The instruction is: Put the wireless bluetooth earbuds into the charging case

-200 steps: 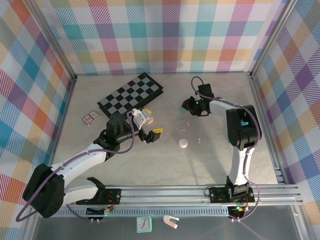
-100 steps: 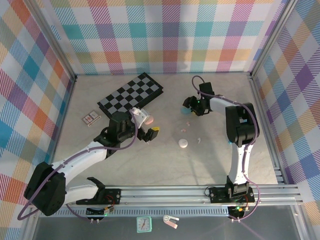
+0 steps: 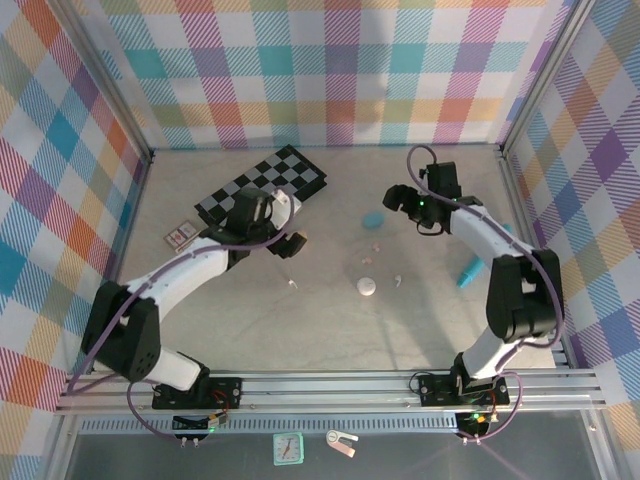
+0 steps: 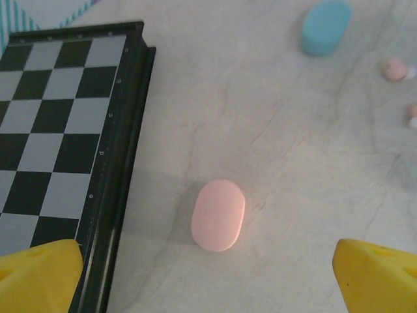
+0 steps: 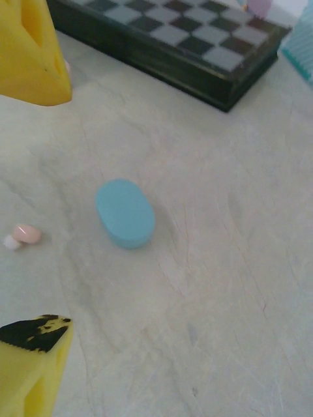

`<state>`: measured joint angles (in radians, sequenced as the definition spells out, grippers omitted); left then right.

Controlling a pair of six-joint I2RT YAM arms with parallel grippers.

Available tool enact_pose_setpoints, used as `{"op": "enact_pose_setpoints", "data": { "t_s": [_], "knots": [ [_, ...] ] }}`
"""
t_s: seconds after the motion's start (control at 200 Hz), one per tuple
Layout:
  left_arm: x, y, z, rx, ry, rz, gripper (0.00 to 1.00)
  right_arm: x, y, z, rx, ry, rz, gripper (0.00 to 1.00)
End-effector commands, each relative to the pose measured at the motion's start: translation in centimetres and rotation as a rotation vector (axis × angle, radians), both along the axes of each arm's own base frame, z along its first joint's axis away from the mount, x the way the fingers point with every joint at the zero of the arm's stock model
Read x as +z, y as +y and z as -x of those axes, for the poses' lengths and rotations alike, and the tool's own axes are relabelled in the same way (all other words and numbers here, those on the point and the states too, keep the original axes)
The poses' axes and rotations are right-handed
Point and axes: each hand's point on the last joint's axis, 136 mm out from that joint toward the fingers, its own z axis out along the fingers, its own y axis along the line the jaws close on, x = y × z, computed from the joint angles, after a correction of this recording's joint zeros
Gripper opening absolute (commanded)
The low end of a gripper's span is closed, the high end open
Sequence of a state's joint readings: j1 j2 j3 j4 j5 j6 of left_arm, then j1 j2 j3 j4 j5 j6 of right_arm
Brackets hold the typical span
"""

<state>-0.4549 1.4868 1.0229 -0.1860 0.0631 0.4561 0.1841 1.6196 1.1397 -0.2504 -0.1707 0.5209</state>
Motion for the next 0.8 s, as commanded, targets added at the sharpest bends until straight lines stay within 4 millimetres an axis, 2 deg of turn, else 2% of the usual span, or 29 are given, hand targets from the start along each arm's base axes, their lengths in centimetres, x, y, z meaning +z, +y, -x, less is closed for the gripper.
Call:
{"op": "enact_pose_setpoints", "data": {
  "t_s": [0.0,0.165,0.32,0.465,0.68,0.745,0.795],
  "knots": [
    [-2.8,1.0,0.1,-0.01,0.155,-0.133,0.96,0.4,1.1,2.3,0.072,-0.009,-0.042,0.84],
    [-5.6,0.2,-1.2,-0.008,0.31,-0.189,0.95,0.3,0.7,5.0,0.077,-0.006,-0.052,0.84],
    [-7.6,0.1,-2.4,0.015,0.369,-0.232,0.94,0.2,-0.1,6.2,0.055,-0.009,-0.025,0.84],
    [-9.5,0.2,-3.1,0.019,0.405,-0.274,0.92,0.3,-0.2,6.6,0.049,-0.01,-0.028,0.84],
    [-11.7,0.1,-3.1,0.011,0.459,-0.292,0.88,0.5,-0.1,6.4,0.042,-0.013,-0.034,0.84],
    [-12.3,0.0,-3.2,0.015,0.469,-0.292,0.85,0.6,-0.1,6.3,0.041,-0.013,-0.035,0.84],
    [-12.5,-0.1,-3.2,0.014,0.476,-0.287,0.79,0.6,-0.2,6.2,0.039,-0.013,-0.036,0.84]
  ]
}}
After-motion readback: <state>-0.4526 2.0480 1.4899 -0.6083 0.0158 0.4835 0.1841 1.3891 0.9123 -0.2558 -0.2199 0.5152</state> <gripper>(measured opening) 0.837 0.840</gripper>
